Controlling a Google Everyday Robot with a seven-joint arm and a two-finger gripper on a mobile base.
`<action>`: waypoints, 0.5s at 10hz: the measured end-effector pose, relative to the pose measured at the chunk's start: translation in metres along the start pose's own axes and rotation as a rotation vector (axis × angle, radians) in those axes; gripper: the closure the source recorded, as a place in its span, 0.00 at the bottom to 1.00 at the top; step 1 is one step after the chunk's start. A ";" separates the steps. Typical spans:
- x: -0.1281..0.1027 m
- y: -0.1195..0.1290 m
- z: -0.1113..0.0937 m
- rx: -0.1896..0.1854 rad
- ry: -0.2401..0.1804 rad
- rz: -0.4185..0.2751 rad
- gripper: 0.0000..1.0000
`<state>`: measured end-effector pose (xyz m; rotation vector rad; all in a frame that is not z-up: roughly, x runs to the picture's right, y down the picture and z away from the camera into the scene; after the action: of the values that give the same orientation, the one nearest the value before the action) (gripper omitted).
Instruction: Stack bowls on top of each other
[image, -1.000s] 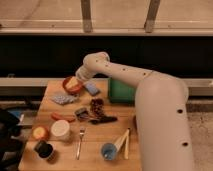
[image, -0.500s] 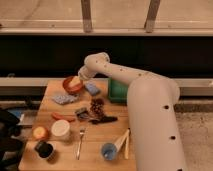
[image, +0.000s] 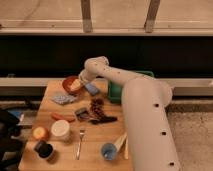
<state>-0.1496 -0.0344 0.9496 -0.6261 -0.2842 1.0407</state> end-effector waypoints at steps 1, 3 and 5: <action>0.001 0.001 0.006 -0.022 -0.002 0.013 0.21; -0.004 0.011 0.016 -0.054 -0.005 0.005 0.38; -0.008 0.021 0.021 -0.074 -0.005 -0.013 0.59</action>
<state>-0.1790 -0.0268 0.9543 -0.6869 -0.3323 1.0228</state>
